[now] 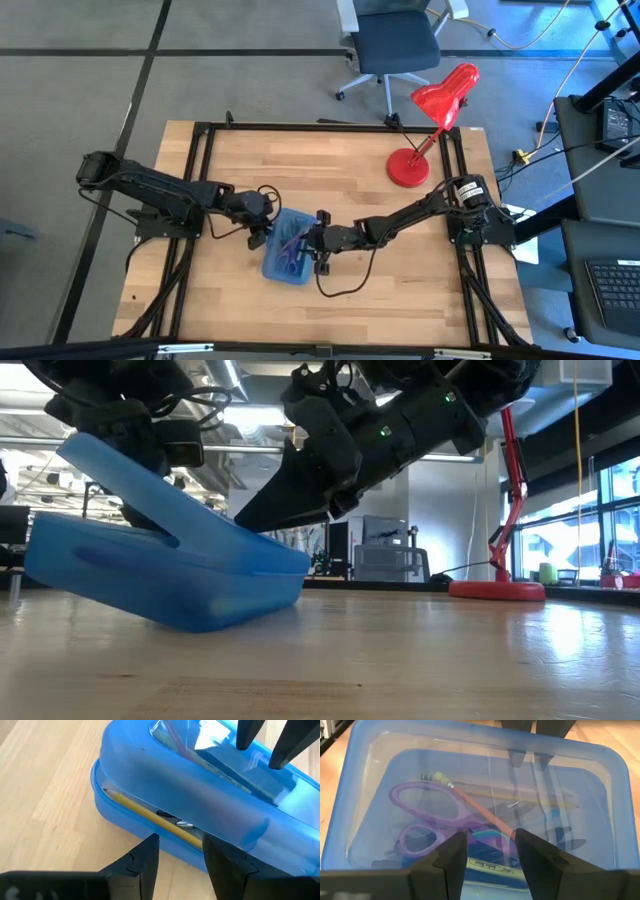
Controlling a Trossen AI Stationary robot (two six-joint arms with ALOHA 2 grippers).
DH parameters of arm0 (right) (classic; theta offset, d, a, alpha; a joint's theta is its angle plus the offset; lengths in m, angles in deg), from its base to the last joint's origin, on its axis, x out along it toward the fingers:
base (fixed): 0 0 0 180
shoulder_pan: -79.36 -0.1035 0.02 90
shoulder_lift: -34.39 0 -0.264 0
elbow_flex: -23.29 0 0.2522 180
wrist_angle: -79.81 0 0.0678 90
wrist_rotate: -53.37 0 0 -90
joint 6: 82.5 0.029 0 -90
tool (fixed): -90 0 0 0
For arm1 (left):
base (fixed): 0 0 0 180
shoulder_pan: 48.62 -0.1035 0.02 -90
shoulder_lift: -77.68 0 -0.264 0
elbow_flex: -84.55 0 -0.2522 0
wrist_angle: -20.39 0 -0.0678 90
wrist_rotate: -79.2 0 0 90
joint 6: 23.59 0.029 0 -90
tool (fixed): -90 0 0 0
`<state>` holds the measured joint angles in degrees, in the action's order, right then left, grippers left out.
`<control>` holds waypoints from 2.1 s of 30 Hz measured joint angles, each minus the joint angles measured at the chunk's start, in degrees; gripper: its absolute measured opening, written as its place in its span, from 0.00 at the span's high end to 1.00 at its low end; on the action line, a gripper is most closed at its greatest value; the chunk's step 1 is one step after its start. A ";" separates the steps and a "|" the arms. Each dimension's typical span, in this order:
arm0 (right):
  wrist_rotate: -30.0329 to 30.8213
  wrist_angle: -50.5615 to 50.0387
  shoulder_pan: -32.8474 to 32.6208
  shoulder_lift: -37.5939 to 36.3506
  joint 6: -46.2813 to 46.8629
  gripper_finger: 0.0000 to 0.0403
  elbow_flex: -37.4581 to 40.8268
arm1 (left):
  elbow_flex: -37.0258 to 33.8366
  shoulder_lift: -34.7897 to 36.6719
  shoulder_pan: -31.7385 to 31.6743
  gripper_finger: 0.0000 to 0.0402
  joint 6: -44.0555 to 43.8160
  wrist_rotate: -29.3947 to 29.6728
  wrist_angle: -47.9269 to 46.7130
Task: Pick & place school supplies into a supply box
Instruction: Close the blue supply box
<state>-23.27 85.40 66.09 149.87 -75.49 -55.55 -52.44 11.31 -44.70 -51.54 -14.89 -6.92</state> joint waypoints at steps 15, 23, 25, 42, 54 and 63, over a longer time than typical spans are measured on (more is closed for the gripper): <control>0.17 -0.42 0.07 0.00 0.00 0.57 0.00 | 0.00 -0.01 0.06 0.64 0.52 2.65 0.01; 0.15 -0.44 0.04 0.00 0.00 0.57 0.02 | 0.00 0.00 0.11 0.59 -0.42 3.06 0.00; 0.13 -0.47 0.04 0.00 0.00 0.57 0.02 | 0.00 0.00 0.11 0.55 -0.79 3.15 -0.02; 0.07 -2.16 0.07 0.24 0.18 0.57 0.20 | 0.15 0.83 -0.65 0.43 2.16 3.46 -14.63; 0.52 3.07 0.13 0.20 0.34 0.57 0.09 | 0.15 0.83 -0.59 0.43 0.70 0.07 -12.80; 0.52 5.23 0.29 0.15 3.22 0.57 0.09 | 0.13 0.73 -0.59 0.43 0.54 -0.48 -6.67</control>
<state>-22.75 90.63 66.38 150.02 -72.27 -55.47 -52.31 12.05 -45.29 -51.00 -15.37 -13.59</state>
